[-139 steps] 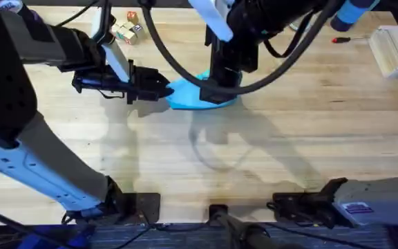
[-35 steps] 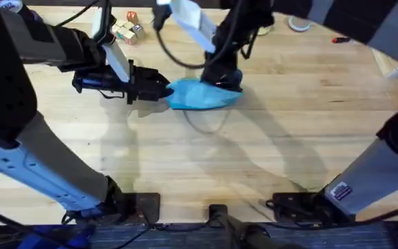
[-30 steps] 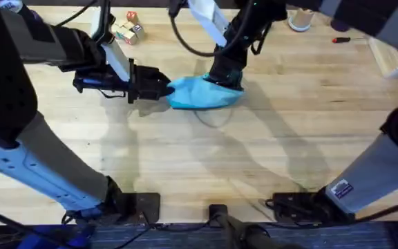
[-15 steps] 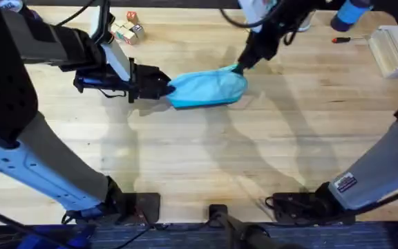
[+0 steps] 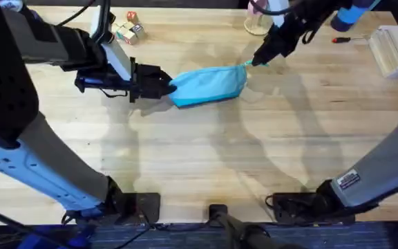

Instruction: Unzip the bag, pick up the pens from the table one at a time and place them inside, then zip the bag closed.

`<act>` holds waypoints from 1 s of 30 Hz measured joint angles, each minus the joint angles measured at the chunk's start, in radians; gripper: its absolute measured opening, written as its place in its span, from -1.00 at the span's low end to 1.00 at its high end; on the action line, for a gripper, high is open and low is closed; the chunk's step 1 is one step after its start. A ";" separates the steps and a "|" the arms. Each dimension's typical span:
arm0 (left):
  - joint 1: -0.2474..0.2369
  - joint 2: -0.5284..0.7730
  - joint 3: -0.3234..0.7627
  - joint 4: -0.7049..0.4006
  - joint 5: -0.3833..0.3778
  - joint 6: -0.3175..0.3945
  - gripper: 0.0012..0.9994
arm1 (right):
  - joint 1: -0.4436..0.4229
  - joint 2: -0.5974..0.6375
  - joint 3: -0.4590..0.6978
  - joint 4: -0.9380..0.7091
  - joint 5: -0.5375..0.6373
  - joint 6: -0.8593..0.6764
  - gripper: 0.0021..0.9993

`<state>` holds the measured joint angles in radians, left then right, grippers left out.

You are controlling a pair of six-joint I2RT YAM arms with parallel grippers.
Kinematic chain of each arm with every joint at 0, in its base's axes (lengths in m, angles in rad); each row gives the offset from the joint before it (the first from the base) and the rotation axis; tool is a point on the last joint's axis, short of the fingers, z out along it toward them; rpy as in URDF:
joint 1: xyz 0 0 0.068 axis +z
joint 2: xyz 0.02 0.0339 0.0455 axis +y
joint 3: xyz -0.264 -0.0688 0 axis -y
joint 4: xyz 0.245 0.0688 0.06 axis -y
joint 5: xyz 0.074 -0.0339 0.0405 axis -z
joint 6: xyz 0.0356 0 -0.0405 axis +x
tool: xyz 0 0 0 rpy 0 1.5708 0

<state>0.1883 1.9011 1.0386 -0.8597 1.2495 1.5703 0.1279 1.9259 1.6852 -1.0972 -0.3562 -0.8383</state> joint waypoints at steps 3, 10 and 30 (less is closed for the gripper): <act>0.000 0.000 0.000 0.000 -0.007 0.000 -0.92 | -0.015 0.000 -0.058 0.043 0.003 0.000 -0.93; -0.002 0.000 0.000 0.004 -0.003 0.000 -0.92 | -0.089 0.003 -0.238 0.260 -0.061 0.068 -0.93; 0.013 0.000 0.000 0.002 -0.039 0.000 -0.92 | -0.066 -0.022 -0.145 0.254 -0.052 0.141 0.95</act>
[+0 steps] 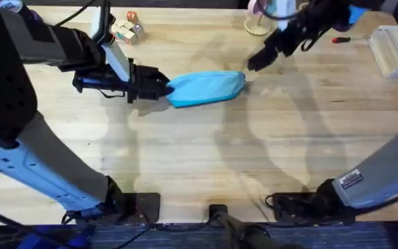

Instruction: Unzip the bag, pick up the pens from the table one at a time and place them inside, then zip the bag closed.

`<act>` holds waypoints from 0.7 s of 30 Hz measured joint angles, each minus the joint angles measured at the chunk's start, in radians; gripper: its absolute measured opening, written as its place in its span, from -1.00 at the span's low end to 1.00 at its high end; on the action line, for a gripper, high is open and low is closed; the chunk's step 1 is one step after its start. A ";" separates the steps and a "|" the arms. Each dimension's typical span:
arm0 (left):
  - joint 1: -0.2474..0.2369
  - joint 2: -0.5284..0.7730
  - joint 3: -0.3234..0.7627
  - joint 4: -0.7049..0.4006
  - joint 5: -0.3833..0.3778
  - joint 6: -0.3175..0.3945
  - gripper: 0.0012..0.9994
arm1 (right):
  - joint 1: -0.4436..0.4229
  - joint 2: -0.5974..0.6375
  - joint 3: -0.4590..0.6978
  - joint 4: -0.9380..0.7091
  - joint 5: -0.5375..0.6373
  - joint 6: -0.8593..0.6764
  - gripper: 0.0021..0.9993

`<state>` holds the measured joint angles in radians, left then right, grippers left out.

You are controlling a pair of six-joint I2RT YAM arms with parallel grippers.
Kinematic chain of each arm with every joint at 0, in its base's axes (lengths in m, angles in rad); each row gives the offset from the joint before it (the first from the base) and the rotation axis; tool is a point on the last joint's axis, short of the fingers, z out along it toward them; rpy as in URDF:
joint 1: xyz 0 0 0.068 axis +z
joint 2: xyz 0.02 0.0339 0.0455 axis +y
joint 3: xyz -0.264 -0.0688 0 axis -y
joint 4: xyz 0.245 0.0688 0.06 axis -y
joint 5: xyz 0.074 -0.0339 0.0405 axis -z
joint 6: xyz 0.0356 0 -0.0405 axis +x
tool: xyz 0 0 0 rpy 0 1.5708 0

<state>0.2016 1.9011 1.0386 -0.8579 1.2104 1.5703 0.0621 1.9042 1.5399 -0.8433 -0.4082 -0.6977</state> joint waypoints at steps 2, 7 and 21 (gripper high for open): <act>0.000 0.000 0.000 -0.003 -0.001 0.000 -0.92 | 0.007 -0.027 0.045 -0.039 0.001 -0.001 0.99; 0.000 0.000 0.000 -0.009 -0.002 0.000 -0.92 | 0.008 -0.082 0.113 -0.091 0.001 -0.001 0.99; 0.007 0.000 0.000 -0.014 0.006 -0.005 0.97 | 0.008 -0.098 0.116 -0.108 0.010 -0.001 0.99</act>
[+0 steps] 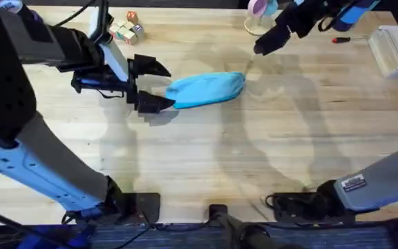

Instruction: Unzip the bag, pick up the pens from the table one at a time and place them inside, then zip the bag closed.

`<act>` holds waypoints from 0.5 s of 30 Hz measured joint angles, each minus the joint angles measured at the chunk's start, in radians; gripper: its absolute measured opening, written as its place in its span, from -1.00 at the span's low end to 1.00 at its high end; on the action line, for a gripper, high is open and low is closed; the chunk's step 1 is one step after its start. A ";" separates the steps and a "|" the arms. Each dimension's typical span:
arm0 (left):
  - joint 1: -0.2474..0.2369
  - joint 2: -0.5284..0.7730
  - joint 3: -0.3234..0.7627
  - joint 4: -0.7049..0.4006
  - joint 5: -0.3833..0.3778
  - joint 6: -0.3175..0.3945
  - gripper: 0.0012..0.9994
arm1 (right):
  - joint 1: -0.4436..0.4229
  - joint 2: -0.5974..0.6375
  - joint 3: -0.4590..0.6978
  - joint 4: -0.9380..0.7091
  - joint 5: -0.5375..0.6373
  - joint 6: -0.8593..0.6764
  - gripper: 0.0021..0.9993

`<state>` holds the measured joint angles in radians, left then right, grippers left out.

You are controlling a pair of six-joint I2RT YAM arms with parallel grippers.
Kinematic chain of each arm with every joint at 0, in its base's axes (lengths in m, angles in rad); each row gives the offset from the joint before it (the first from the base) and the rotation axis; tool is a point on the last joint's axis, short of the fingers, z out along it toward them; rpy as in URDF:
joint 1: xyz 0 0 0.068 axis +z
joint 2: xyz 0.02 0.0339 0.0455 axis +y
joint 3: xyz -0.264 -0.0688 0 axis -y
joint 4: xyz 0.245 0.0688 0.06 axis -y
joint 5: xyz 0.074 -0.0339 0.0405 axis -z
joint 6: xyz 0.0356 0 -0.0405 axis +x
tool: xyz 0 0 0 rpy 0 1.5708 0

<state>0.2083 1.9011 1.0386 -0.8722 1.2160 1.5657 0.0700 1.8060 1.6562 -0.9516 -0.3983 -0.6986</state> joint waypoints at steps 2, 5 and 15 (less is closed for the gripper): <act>0.000 0.000 0.000 0.010 -0.009 -0.001 0.99 | 0.000 0.000 0.000 0.000 0.012 0.000 0.99; 0.000 0.000 0.002 -0.016 -0.031 -0.002 0.99 | 0.000 0.000 0.000 -0.011 0.022 0.000 0.99; 0.000 -0.063 0.164 -0.237 -0.192 -0.002 0.99 | 0.062 -0.111 0.000 -0.075 0.220 0.000 0.99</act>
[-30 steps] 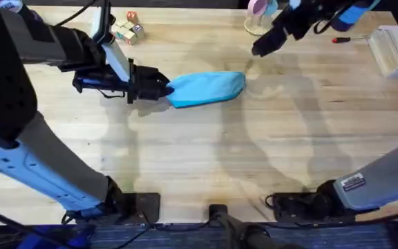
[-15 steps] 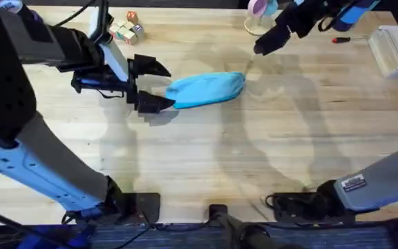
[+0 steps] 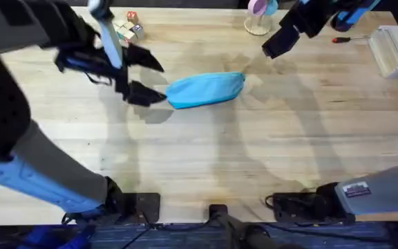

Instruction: Unzip the bag, pick up the pens from the table one at a time and place them inside, then zip the bag closed.

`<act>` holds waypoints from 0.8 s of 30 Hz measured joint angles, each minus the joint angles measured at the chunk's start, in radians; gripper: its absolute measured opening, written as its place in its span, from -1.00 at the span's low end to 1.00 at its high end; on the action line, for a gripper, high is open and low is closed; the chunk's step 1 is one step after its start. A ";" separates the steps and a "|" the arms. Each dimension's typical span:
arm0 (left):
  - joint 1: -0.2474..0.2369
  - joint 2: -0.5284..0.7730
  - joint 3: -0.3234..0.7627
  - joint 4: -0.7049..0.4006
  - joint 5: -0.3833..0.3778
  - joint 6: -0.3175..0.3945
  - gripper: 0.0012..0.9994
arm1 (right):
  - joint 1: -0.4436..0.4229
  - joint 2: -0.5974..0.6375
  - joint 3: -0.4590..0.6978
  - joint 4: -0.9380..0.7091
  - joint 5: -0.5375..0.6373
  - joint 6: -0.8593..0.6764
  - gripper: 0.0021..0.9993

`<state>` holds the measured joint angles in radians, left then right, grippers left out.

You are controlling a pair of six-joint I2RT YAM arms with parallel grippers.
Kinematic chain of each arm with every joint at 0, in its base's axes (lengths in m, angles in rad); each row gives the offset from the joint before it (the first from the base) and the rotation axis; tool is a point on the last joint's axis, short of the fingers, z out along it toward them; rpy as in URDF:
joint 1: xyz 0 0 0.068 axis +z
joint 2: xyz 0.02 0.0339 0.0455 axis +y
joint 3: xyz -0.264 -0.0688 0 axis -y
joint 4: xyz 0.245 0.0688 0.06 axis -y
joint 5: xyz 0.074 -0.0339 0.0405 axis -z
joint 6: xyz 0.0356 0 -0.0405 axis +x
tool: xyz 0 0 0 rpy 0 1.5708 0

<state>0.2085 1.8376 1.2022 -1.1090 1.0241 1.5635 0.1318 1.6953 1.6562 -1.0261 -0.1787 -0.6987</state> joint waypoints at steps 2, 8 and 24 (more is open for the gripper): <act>0.000 -0.046 0.055 -0.046 -0.037 -0.008 0.99 | 0.019 -0.043 0.000 -0.012 0.014 0.000 0.99; 0.000 -0.174 0.205 -0.121 -0.162 -0.168 0.99 | 0.080 -0.125 0.000 -0.051 0.034 0.002 0.99; -0.162 -0.426 0.445 -0.317 -0.496 -0.893 0.99 | 0.200 -0.159 0.000 -0.055 0.028 0.519 0.99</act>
<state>0.0466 1.4117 1.6470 -1.4261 0.5277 0.6704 0.3322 1.5360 1.6562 -1.0813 -0.1507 -0.1799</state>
